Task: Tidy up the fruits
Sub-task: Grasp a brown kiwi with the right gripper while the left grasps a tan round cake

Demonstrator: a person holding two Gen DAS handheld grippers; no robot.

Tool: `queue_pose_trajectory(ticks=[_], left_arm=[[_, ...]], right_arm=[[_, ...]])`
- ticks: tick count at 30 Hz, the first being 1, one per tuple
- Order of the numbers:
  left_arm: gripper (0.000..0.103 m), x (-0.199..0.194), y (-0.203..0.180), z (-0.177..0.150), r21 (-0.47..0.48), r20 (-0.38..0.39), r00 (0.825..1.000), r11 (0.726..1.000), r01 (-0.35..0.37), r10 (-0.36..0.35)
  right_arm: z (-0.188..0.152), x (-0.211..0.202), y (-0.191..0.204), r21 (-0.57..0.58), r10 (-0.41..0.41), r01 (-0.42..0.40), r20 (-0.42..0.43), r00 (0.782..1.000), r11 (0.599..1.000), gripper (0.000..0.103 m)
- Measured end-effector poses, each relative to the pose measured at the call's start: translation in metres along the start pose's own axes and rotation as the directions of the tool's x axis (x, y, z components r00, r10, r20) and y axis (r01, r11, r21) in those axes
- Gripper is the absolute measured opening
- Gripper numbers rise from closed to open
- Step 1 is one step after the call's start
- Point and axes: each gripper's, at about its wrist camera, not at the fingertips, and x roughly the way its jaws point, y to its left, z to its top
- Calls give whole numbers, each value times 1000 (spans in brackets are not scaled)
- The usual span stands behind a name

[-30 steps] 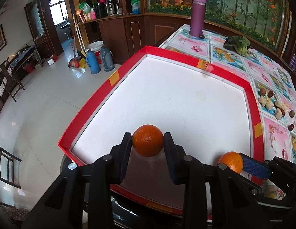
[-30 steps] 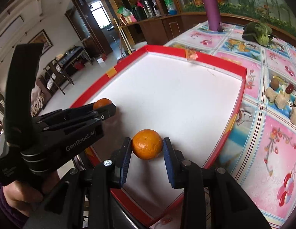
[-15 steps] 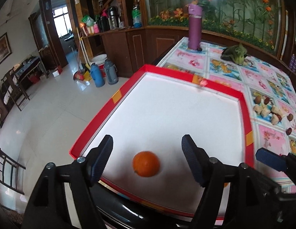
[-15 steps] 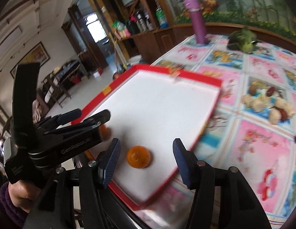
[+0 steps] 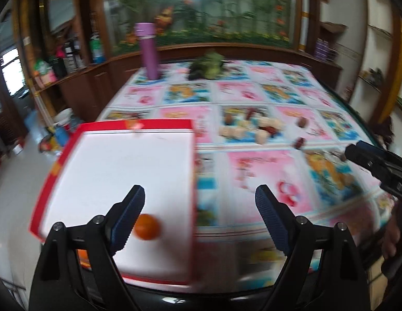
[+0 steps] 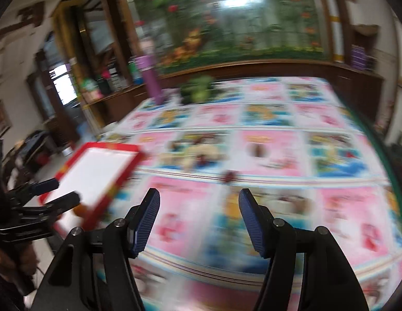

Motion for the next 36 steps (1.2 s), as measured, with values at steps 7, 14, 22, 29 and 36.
queue_pose_trajectory(ticks=[7, 14, 22, 29, 36], left_arm=[[87, 25, -80, 8, 112, -90, 983, 979, 170, -160], [87, 42, -123, 7, 154, -171, 963, 960, 235, -208], [87, 60, -142, 8, 168, -220, 949, 949, 267, -228], [72, 80, -176, 17, 194, -252, 929, 926, 323, -271], [58, 101, -206, 18, 199, -318, 898, 905, 376, -303]], right_arm=[[-10, 3, -74, 69, -127, 133, -80, 989, 989, 63], [-1, 37, -74, 31, -132, 138, -142, 981, 990, 48], [-6, 61, -87, 36, -146, 160, -248, 958, 987, 21], [-3, 41, -120, 165, -54, 85, -183, 982, 983, 21], [-2, 27, -139, 234, 15, 15, -124, 992, 972, 21]])
